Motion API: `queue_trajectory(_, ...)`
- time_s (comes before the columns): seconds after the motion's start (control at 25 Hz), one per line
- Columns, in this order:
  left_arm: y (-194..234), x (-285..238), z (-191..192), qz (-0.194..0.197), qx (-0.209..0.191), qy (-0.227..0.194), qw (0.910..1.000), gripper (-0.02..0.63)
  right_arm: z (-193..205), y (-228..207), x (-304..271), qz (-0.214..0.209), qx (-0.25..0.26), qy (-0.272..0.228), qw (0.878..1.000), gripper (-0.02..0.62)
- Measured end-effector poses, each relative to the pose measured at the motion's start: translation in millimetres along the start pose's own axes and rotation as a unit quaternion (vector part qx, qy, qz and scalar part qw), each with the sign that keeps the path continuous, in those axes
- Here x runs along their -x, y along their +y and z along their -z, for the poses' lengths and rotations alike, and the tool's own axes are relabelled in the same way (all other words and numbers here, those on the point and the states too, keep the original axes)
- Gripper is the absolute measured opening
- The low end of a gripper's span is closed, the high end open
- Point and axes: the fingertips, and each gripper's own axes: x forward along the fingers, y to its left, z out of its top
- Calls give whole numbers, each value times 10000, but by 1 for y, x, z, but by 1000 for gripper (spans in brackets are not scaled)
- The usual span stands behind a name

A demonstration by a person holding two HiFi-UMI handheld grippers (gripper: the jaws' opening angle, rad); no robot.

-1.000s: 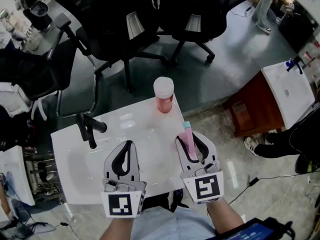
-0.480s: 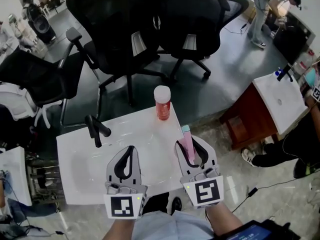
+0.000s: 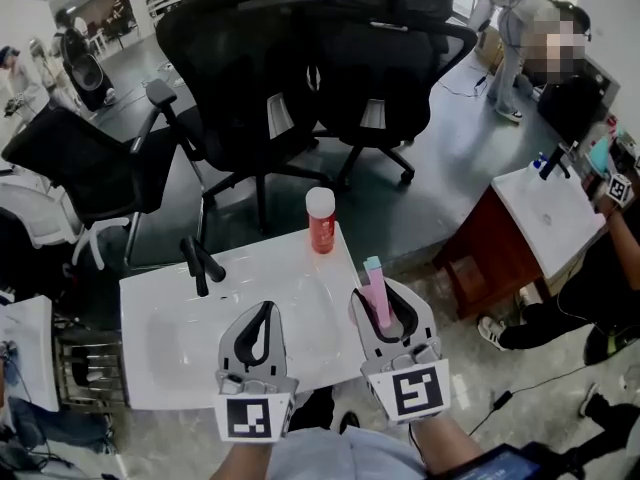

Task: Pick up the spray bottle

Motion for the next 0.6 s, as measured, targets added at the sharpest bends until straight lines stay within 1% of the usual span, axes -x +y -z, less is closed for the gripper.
queue_trajectory(0.32, -8, 13, -12, 41, -63, -110, 9999, 17, -14, 3, 17, 19, 8, -132, 9999, 144)
queue_trajectory(0.6, -14, 18, -12, 57, -71, -146, 9999, 15, -11, 5, 25, 47, 38, -117, 9999, 143)
